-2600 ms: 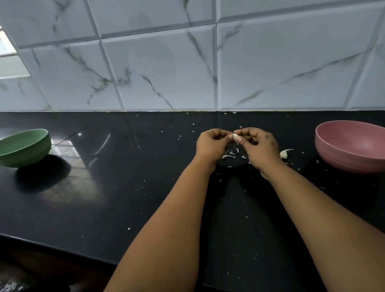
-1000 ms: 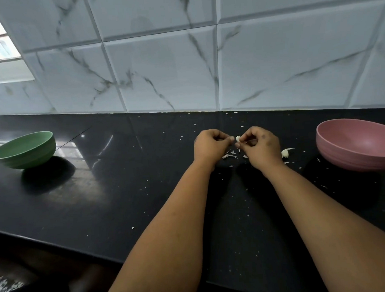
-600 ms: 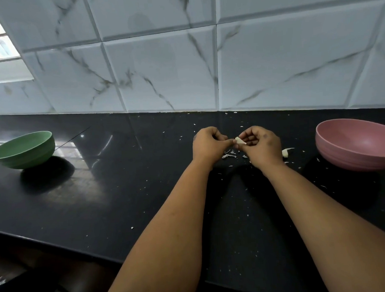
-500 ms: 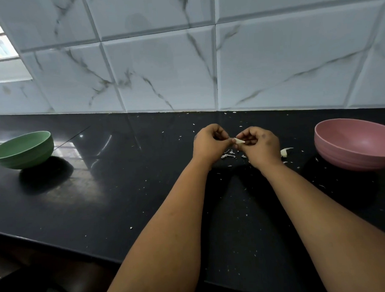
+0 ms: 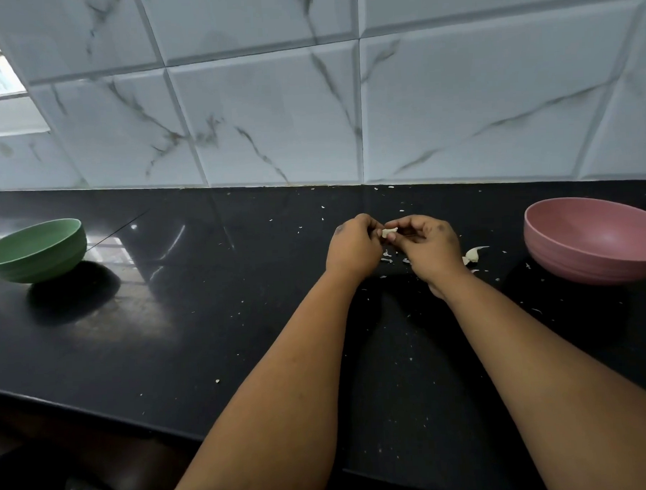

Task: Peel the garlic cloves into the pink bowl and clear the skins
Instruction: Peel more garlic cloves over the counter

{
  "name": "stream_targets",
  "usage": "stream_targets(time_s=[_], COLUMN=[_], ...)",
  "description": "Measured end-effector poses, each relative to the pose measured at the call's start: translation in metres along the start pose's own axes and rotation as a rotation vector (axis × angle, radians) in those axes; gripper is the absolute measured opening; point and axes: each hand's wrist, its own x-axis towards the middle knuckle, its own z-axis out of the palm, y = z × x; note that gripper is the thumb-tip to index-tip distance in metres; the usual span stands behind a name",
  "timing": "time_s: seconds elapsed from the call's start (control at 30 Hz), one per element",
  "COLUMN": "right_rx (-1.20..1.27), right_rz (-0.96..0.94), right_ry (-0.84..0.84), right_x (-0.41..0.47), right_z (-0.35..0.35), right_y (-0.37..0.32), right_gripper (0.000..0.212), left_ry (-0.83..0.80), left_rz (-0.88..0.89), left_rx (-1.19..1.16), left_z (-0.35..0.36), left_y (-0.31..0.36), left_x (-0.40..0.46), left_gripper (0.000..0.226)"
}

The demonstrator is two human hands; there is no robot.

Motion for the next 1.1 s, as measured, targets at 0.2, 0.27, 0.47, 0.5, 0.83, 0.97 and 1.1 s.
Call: stream_targets(time_s=[0.2, 0.27, 0.47, 0.5, 0.83, 0.97, 1.1], right_rx=[0.038, 0.037, -0.022, -0.056, 0.117, 0.235, 0.256], right_rz=[0.016, 0.022, -0.037, -0.06, 0.035, 0.107, 0.11], right_ry=[0.0, 0.001, -0.006, -0.008, 0.082, 0.099, 0.089], right_x=[-0.001, 0.0, 0.0, 0.001, 0.003, 0.002, 0.002], right_z=[0.001, 0.001, 0.001, 0.0, 0.002, 0.001, 0.001], right_y=[0.002, 0.002, 0.001, 0.002, 0.001, 0.002, 0.001], right_gripper=[0.016, 0.015, 0.014, 0.015, 0.018, 0.012, 0.011], left_ry=[-0.019, -0.034, -0.026, -0.024, -0.085, -0.009, 0.131], left_rz=[-0.067, -0.11, -0.236, -0.261, -0.419, -0.407, -0.349], left_rx=[0.003, -0.028, -0.248, -0.28, -0.82, -0.754, -0.475], left_z=[0.002, 0.003, 0.002, 0.002, -0.001, -0.003, -0.005], left_y=[0.004, 0.004, 0.007, 0.008, 0.012, 0.008, 0.0], left_x=[-0.002, -0.001, -0.001, -0.001, 0.0, -0.001, 0.003], left_gripper=[0.019, 0.018, 0.01, 0.011, 0.016, 0.025, 0.039])
